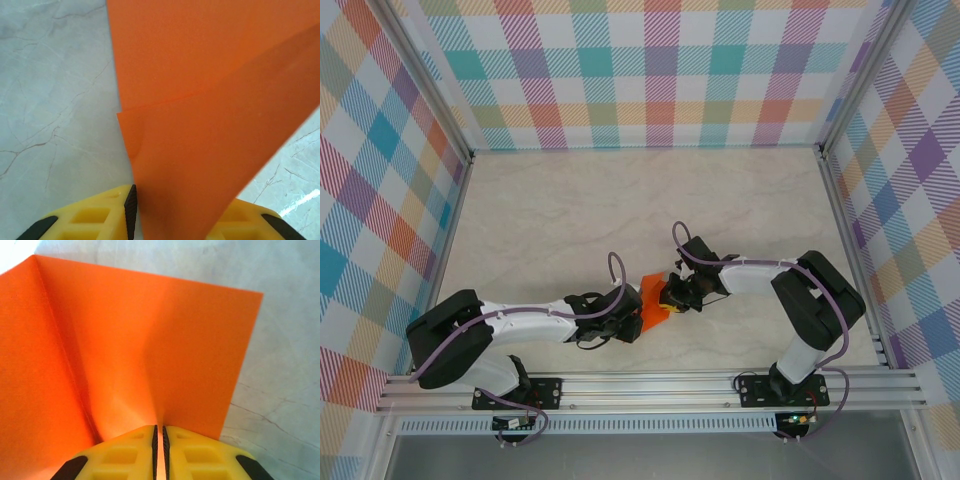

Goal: Fold a paper plane with a square sheet of paper (pick it up from the middle)
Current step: Fourth fold the wing at the center of the table.

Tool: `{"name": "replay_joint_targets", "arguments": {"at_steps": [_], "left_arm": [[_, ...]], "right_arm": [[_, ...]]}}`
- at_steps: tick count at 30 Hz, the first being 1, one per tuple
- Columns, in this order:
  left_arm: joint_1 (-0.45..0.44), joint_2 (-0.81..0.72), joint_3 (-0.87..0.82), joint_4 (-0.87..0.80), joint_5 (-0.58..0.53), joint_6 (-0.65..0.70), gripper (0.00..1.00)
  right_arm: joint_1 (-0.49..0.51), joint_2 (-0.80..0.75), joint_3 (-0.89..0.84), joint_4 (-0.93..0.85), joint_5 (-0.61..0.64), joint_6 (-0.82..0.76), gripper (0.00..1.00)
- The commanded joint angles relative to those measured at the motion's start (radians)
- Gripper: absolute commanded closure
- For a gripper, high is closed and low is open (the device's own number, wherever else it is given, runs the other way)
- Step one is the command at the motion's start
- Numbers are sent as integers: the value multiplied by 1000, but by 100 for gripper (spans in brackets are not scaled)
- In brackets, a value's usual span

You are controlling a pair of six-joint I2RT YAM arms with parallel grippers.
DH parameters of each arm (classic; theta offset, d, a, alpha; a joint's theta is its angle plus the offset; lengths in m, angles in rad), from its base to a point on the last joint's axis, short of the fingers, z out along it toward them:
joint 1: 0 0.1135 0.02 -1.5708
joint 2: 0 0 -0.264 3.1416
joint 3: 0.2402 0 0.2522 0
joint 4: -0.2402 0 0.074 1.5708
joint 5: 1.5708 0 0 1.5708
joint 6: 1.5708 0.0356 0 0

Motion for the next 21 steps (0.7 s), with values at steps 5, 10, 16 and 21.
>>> {"name": "replay_joint_targets", "arguments": {"at_steps": [5, 10, 16, 21], "left_arm": [[-13, -38, 32, -41, -46, 6, 66], [-15, -61, 31, -39, -39, 1, 62], [-14, -62, 28, -39, -35, 3, 72], [-15, -52, 27, -36, -29, 2, 77]], "right_arm": [[10, 26, 15, -33, 15, -23, 85], [10, 27, 17, -38, 17, -25, 85], [10, 26, 18, -39, 18, -26, 85], [10, 27, 17, -40, 17, -27, 85]]}}
